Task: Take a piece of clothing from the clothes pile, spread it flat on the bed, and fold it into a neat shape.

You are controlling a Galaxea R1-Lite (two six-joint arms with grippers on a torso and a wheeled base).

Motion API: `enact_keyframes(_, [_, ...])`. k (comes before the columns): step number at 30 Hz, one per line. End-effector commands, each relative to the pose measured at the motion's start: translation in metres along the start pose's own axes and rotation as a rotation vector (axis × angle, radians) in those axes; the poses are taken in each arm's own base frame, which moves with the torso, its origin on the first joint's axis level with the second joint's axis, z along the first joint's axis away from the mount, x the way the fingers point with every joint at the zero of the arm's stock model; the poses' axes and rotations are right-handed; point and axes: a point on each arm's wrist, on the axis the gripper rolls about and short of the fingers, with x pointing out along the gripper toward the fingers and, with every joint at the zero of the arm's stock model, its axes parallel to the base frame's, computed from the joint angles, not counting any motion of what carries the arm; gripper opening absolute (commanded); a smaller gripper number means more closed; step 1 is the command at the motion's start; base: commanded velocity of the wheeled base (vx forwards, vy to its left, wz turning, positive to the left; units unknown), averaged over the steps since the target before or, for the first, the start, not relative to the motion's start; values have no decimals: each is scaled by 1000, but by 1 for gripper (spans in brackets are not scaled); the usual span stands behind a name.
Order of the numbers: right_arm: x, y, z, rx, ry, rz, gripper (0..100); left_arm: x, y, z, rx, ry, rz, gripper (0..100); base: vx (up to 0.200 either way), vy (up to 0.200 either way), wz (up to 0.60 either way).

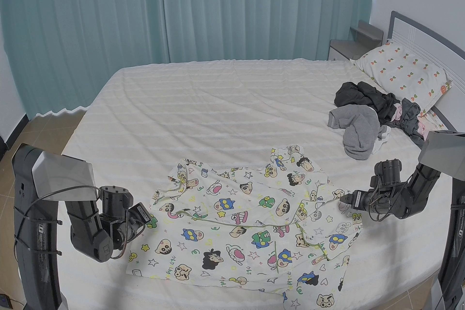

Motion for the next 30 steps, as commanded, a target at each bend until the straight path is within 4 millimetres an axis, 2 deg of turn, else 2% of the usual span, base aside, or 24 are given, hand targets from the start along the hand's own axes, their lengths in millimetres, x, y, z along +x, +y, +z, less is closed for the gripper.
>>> enact_keyframes(1, [1, 0, 0, 0, -1, 1, 100, 2, 0, -1, -4, 12, -13, 100, 0, 0, 0])
enact_keyframes(5, [-1, 0, 3, 2, -13, 5, 100, 2, 2, 3, -16, -1, -9, 100, 0, 0, 0])
enact_keyframes(9, [-3, 1, 5, 4, -20, 8, 100, -6, 1, 24, -66, -61, -29, 100, 0, 0, 0])
enact_keyframes(10, [-6, 2, 8, 8, -30, 15, 100, -16, -7, 37, -108, -95, -69, 100, 0, 0, 0])
enact_keyframes(14, [-7, 3, 9, 9, -26, 44, 100, -24, -23, 54, -66, -102, -179, 100, 0, 0, 0])
enact_keyframes(18, [-7, 3, 8, 8, -24, 45, 100, -3, -46, 59, 41, -55, -202, 100, 0, 0, 0])
enact_keyframes(19, [-7, 3, 8, 8, -24, 45, 100, -3, -46, 59, 41, -55, -202, 100, 0, 0, 0])
enact_keyframes(20, [-7, 3, 8, 8, -26, 45, 100, 15, -61, 59, 58, -14, -195, 100, 0, 0, 0])
enact_keyframes(21, [-7, 3, 8, 7, -25, 45, 100, 24, -68, 59, 70, 9, -189, 100, 0, 0, 0])
enact_keyframes(23, [-7, 3, 8, 8, -24, 45, 100, 26, -70, 59, 74, 14, -188, 100, 0, 0, 0])
enact_keyframes(24, [-7, 3, 7, 7, -23, 44, 100, 46, -89, 57, 91, 59, -186, 100, 0, 0, 0])
enact_keyframes(26, [-7, 3, 7, 7, -22, 44, 100, 53, -97, 57, 92, 86, -196, 100, 0, 0, 0])
enact_keyframes(30, [-8, 2, 5, 4, -15, 43, 100, 54, -105, 56, 13, 176, -272, 100, 0, 0, 0])
